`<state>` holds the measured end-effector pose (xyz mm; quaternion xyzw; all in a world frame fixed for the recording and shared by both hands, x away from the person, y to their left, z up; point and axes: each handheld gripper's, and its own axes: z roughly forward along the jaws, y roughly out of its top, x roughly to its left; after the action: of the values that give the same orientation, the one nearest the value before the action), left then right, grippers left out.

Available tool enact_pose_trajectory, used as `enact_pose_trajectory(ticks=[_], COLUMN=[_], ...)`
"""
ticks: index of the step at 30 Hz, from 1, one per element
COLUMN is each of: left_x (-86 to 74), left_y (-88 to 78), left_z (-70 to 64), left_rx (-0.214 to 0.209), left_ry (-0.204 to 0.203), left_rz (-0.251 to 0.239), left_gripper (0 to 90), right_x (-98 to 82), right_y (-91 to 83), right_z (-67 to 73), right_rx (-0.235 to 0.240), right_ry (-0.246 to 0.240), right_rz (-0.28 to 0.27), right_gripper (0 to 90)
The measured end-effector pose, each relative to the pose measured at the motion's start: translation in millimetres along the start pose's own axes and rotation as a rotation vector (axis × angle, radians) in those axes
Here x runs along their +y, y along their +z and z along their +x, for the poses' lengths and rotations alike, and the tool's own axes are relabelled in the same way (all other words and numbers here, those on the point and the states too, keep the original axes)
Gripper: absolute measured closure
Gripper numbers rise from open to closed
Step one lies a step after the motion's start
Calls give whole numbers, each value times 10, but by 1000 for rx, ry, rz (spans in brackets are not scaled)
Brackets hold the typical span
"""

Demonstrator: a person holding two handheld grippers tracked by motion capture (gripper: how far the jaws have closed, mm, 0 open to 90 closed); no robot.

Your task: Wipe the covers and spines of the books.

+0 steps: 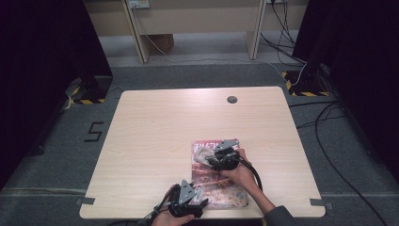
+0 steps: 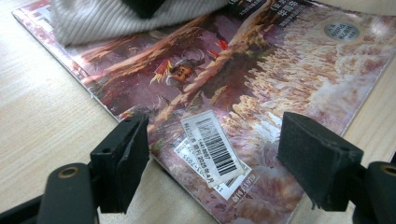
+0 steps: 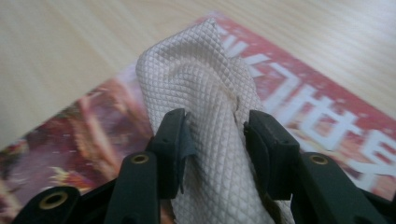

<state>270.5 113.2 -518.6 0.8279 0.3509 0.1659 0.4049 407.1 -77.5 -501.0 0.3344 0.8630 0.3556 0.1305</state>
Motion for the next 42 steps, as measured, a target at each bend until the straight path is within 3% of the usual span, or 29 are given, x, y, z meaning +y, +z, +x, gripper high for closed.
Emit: enact_pose_trajectory(ticks=[4,7,15,26,30,33,37,42], left_x=[-2,-4,-5,-4,-5,-4,-4,-4], left_y=[-4,-5,-3,-4,-3,-3,-3,-1], left_z=[5,4,2,3,5,6,5,6], left_rx=[0,0,0,0,-2,-2,-1,-3], left_ry=[5,5,3,4,2,3,3,0], left_rz=[4,3,0,1,-1,0,0,-2], left_gripper=[238,238,239,238,238,238,238,238], right_x=[16,28,3,-148,-224,-295,-364,-343], right_y=[37,53,35,-157,-255,-336,-393,-392], right_z=[179,266,212,-83,-253,-425,-553,-457], right_rx=[62,73,84,18,-34,-81,-96,-144], right_ry=[-32,-57,-55,-7,16,59,115,54], right_rz=[-5,-6,-10,7,12,12,3,10], right_gripper=[581,582,568,560,560,554,555,581])
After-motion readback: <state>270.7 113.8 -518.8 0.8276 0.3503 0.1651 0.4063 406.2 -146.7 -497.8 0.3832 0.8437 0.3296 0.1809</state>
